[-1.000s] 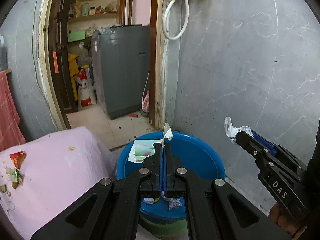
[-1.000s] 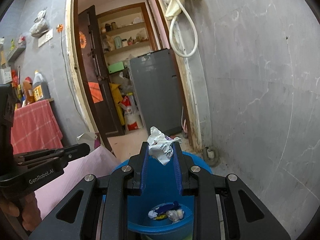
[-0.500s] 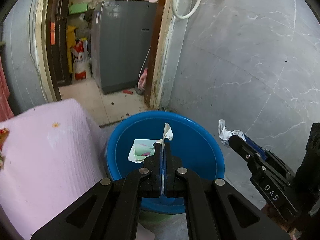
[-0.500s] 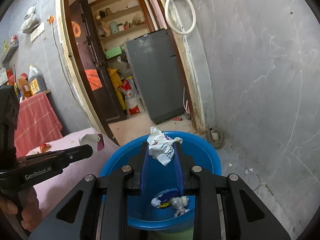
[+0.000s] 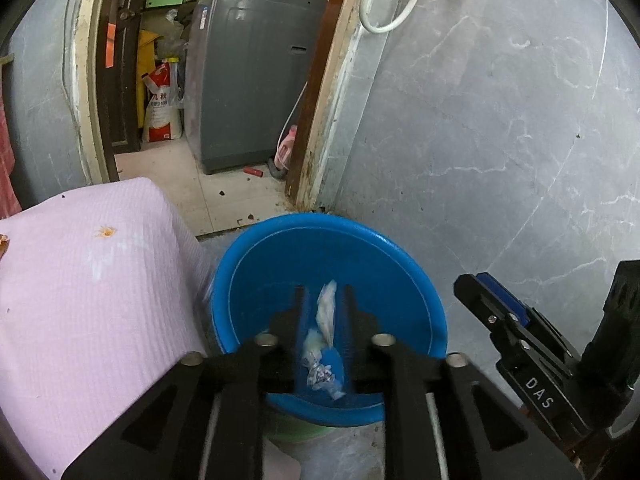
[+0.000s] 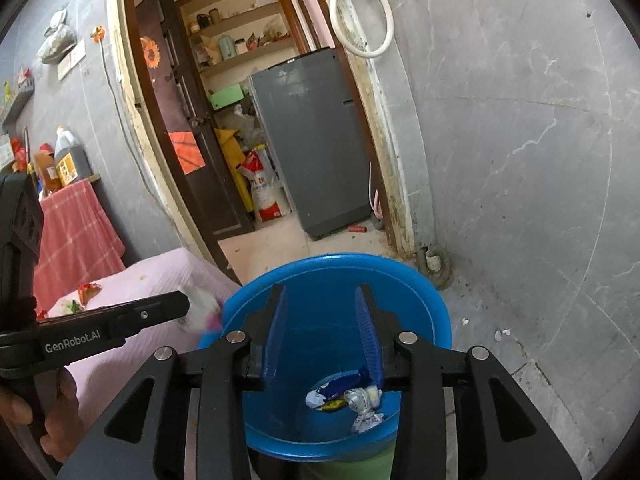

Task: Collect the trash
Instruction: 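Carry both scraps over the blue basin and open both tools to drop them, then move both open tools back over the trash on the pink sheet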

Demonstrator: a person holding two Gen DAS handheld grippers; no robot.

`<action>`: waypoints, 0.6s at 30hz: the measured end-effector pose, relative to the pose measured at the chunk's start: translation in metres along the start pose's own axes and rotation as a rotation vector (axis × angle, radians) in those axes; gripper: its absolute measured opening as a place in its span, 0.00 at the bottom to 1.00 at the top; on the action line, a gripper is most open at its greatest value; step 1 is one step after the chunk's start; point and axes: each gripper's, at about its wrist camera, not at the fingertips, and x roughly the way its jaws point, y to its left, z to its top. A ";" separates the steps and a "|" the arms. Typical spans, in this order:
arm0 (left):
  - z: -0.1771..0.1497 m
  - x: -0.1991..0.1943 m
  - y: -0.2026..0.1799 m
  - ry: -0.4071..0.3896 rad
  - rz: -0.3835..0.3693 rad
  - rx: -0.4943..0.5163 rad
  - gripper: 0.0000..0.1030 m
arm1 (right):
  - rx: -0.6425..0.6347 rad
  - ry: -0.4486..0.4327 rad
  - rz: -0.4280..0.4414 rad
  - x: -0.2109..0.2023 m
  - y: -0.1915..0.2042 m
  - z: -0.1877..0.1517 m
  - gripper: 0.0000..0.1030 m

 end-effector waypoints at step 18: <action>0.010 -0.105 0.014 -0.325 0.090 -0.024 0.92 | -0.064 -0.233 -0.001 -0.062 0.039 0.034 0.80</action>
